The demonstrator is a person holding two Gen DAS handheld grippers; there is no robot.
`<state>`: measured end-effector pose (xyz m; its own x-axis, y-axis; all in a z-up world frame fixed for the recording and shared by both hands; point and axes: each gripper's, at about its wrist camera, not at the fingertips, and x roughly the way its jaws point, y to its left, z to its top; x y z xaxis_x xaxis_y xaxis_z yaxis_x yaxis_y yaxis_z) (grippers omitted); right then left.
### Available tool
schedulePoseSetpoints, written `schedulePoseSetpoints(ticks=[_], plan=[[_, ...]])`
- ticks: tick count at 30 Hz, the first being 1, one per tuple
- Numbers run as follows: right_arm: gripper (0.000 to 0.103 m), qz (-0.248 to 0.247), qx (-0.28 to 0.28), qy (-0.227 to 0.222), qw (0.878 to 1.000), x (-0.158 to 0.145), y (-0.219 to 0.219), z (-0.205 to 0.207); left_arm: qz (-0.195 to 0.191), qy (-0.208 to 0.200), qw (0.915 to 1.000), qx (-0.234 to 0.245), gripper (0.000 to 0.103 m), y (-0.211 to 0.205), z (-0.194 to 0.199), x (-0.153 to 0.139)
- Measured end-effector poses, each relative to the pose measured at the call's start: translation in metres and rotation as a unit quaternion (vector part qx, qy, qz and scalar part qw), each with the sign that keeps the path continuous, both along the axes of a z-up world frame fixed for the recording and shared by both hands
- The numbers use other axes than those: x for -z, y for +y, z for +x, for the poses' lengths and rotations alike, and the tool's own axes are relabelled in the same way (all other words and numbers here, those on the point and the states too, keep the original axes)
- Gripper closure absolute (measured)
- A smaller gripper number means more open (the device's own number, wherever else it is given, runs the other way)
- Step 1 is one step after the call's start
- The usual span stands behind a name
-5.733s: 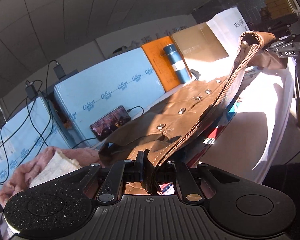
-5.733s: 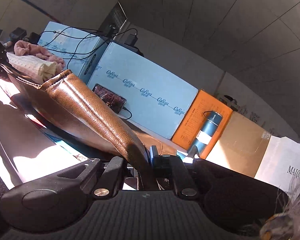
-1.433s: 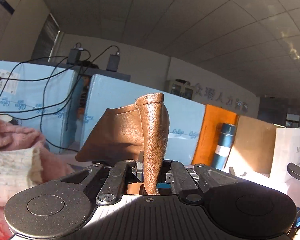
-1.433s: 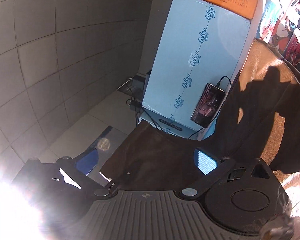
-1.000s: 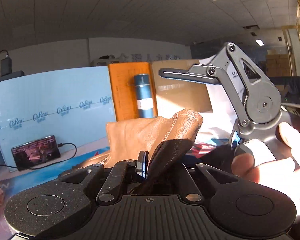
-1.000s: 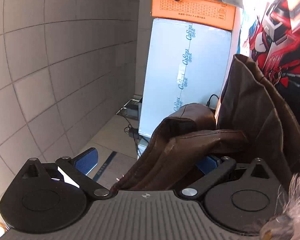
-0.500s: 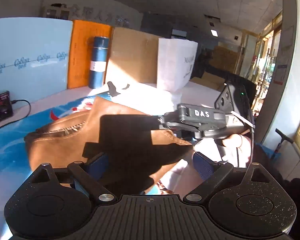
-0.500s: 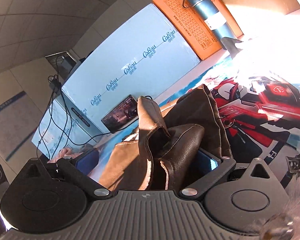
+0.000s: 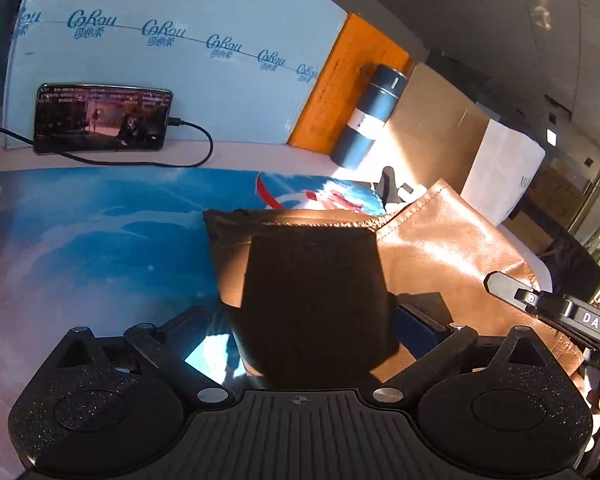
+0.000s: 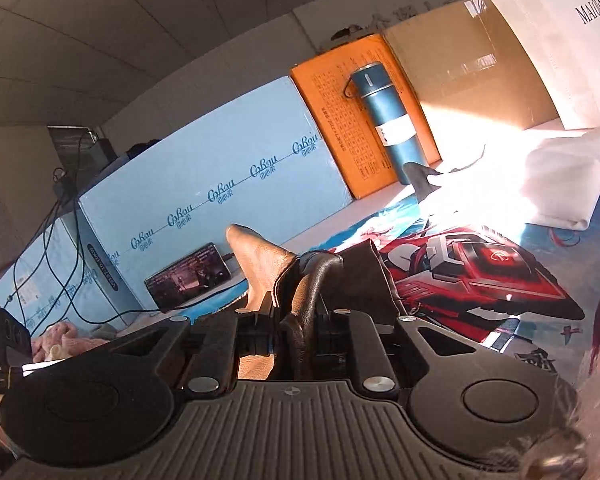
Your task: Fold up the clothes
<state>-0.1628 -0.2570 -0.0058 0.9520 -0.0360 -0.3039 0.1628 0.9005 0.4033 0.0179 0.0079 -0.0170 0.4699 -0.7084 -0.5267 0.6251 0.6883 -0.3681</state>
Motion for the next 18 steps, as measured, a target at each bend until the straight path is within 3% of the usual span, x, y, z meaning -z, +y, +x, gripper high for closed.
schedulePoseSetpoints(ticks=[4, 5, 7, 10, 13, 18], plan=[[0.055, -0.088, 0.060, 0.059, 0.993, 0.013, 0.013, 0.007, 0.046, -0.028, 0.9982, 0.027, 0.002, -0.013, -0.011, 0.001], [0.042, -0.101, 0.070, 0.064, 0.990, 0.015, 0.014, 0.005, 0.063, -0.038, 0.9967, 0.033, 0.002, -0.018, -0.015, 0.002], [0.029, -0.105, 0.087, 0.063, 0.989, 0.013, 0.011, -0.002, 0.080, -0.050, 0.9947, 0.042, 0.002, -0.023, -0.019, 0.005], [0.019, -0.016, 0.074, 0.057, 0.996, 0.009, -0.007, -0.022, 0.088, -0.055, 0.9935, 0.046, 0.001, -0.025, -0.022, 0.008], [0.012, 0.089, 0.054, 0.051, 0.993, 0.004, -0.026, -0.042, 0.089, -0.056, 0.9934, 0.045, 0.001, -0.024, -0.022, 0.008], [0.011, 0.255, 0.008, 0.059, 0.965, 0.006, -0.047, -0.063, 0.090, -0.058, 0.9934, 0.042, 0.000, -0.024, -0.023, 0.008]])
